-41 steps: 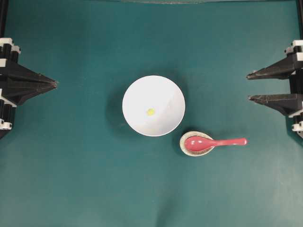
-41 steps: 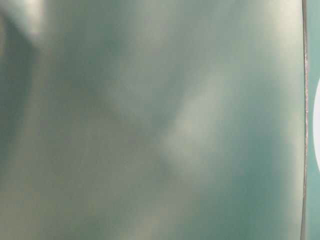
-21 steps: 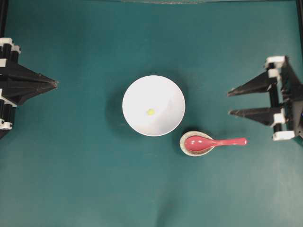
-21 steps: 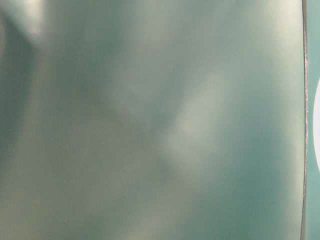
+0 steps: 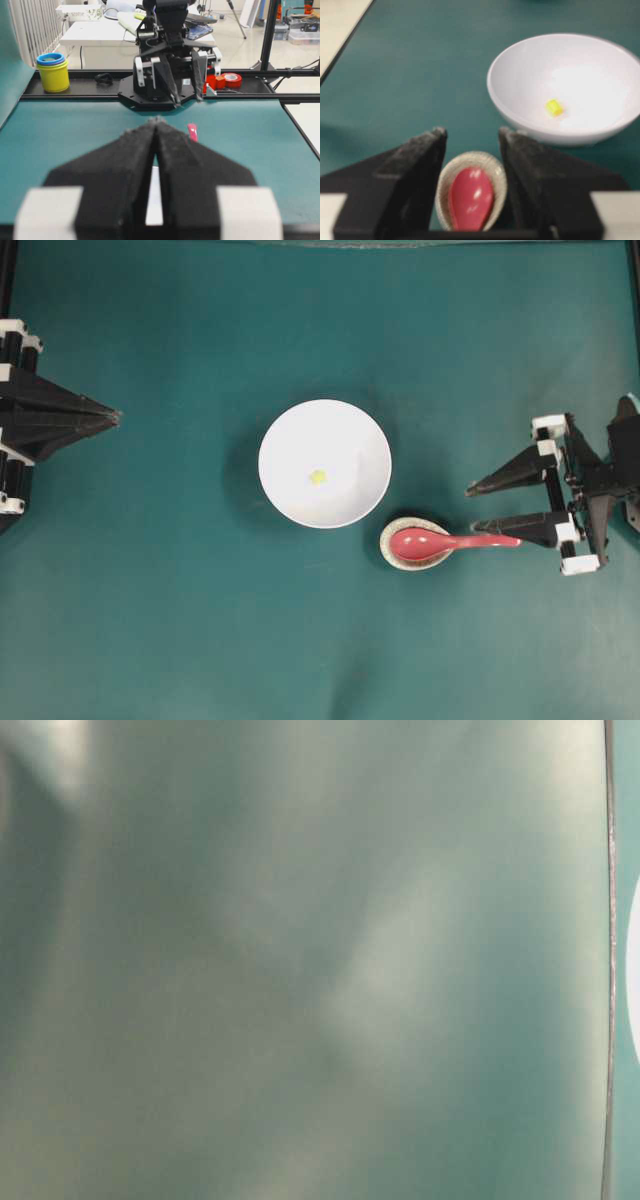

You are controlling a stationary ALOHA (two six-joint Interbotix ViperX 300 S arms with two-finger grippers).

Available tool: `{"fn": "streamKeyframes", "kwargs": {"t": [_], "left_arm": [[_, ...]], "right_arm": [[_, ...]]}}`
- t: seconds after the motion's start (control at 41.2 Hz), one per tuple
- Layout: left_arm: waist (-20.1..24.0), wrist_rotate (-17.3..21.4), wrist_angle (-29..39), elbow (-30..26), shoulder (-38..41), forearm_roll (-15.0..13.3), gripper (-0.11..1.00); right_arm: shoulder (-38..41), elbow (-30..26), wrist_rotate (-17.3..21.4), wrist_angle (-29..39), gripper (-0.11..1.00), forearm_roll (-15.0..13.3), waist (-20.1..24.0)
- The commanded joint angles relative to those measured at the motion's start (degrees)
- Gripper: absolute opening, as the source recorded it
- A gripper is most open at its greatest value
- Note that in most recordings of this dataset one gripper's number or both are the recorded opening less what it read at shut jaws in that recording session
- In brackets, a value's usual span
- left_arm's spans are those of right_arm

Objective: Scoop the yellow hexagonal prism block from the bowl with a spoon using the right arm.
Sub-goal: 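Lower the open right gripper over the red spoon handle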

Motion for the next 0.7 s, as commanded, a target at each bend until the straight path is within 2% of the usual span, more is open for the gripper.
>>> {"fn": "streamKeyframes", "kwargs": {"t": [0.0,0.315,0.679], "left_arm": [[0.09,0.0,-0.7,-1.14,0.26,0.26,0.0],[0.09,0.0,-0.79,-1.05,0.44,0.26,0.0],[0.0,0.0,-0.79,-1.05,0.62,0.26,0.0]], "right_arm": [[2.64,0.35,0.88,-4.22,0.54,0.09,1.32],[13.71,2.02,3.96,-14.24,0.54,0.53,4.22],[21.27,2.46,4.13,-18.37,0.54,2.64,6.24]]}}
